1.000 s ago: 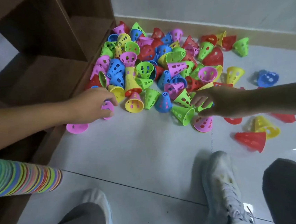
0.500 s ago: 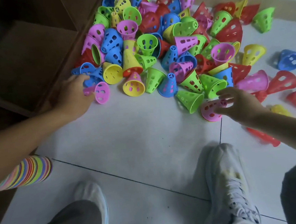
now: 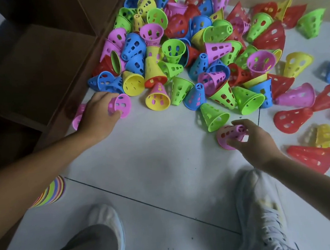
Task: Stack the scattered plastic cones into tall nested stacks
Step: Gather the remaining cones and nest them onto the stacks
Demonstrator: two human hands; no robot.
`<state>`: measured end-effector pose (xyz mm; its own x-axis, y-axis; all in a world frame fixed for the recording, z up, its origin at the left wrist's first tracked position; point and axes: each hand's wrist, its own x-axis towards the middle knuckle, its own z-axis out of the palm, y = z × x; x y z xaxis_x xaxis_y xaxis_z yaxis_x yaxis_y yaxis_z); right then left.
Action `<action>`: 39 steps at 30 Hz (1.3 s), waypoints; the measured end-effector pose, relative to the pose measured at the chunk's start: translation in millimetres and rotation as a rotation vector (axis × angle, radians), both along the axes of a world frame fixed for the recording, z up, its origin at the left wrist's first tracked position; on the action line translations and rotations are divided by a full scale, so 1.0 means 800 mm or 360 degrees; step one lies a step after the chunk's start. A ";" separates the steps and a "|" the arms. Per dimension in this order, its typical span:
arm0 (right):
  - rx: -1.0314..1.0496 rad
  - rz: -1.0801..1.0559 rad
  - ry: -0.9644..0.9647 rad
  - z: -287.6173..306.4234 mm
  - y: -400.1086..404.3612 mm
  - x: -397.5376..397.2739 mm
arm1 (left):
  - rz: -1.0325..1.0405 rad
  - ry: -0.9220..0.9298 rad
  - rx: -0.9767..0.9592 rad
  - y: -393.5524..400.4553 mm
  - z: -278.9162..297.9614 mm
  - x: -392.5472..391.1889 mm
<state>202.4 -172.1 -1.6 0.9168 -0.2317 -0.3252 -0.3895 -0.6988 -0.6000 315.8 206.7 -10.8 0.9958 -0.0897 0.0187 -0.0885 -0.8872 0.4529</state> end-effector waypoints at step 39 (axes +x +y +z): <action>0.0327 -0.0443 -0.0138 -0.002 0.070 0.019 | 0.0007 0.0331 -0.0658 -0.030 -0.019 -0.070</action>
